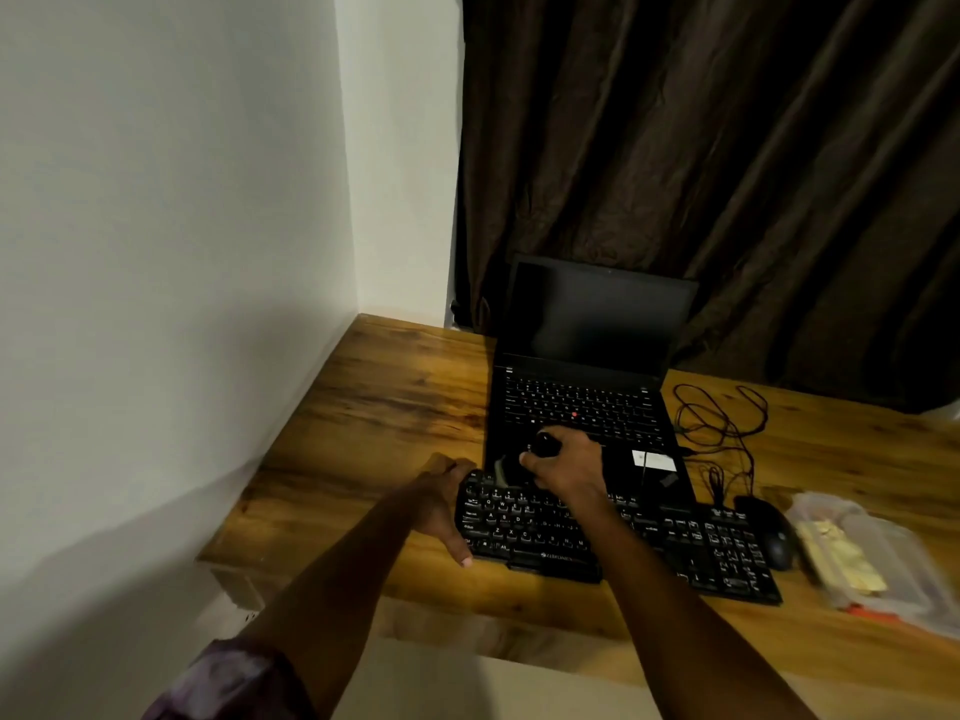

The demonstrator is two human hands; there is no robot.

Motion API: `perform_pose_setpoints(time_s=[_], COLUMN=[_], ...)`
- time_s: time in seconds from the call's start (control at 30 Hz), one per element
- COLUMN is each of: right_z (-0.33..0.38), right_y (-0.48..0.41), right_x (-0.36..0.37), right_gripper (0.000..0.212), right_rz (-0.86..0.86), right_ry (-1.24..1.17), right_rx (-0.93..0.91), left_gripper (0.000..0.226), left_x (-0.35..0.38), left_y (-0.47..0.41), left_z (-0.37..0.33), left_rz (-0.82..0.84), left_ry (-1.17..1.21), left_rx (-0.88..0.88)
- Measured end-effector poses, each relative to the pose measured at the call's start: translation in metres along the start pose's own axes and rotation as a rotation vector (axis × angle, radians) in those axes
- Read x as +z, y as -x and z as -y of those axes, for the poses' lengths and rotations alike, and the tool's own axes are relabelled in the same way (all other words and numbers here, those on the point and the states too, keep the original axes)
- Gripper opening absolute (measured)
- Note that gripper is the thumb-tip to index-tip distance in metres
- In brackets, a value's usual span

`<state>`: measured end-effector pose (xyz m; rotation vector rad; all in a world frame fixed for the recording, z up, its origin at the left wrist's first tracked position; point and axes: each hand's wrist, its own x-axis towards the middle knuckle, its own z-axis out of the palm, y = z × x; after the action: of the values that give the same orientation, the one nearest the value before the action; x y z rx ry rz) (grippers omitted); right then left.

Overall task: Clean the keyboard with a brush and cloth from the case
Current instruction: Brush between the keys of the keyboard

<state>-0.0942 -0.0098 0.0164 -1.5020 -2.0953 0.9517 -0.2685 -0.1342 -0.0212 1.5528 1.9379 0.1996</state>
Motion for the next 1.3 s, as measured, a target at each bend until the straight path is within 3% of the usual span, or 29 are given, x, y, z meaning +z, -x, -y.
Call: perform_pose_setpoints(time_s=[0.23, 0.37, 0.5, 0.7, 0.87, 1.1, 1.3], right_z=[-0.035, -0.040, -0.026, -0.039, -0.066, -0.064, -0.052], right_y=[-0.007, -0.007, -0.006, -0.004, -0.006, -0.007, -0.010], right_x=[-0.046, -0.060, -0.054, -0.059, -0.083, -0.095, -0.083], right_gripper=[0.043, 0.052, 0.042, 0.046, 0.056, 0.055, 0.058], right_rz=[-0.090, -0.105, -0.037, 0.028, -0.076, -0.146, -0.024], right_ry=[0.106, 0.171, 0.052, -0.115, -0.041, 0.209, -0.078], right_rx=[0.015, -0.001, -0.022, 0.086, 0.138, 0.028, 0.095], left_gripper=[0.141, 0.140, 0.149, 0.150, 0.150, 0.148, 0.148], left_x=[0.001, -0.001, -0.003, 0.000, 0.001, 0.000, 0.000], left_y=[-0.005, -0.006, -0.011, -0.011, -0.011, -0.011, -0.011], left_z=[0.001, -0.001, -0.007, -0.005, -0.003, -0.004, -0.004], left_rz=[0.011, 0.033, 0.064, 0.061, 0.050, 0.050, 0.055], left_ry=[0.014, -0.005, -0.055, -0.066, -0.040, -0.042, -0.056], left_rx=[-0.024, -0.044, -0.093, -0.076, -0.062, -0.064, -0.052])
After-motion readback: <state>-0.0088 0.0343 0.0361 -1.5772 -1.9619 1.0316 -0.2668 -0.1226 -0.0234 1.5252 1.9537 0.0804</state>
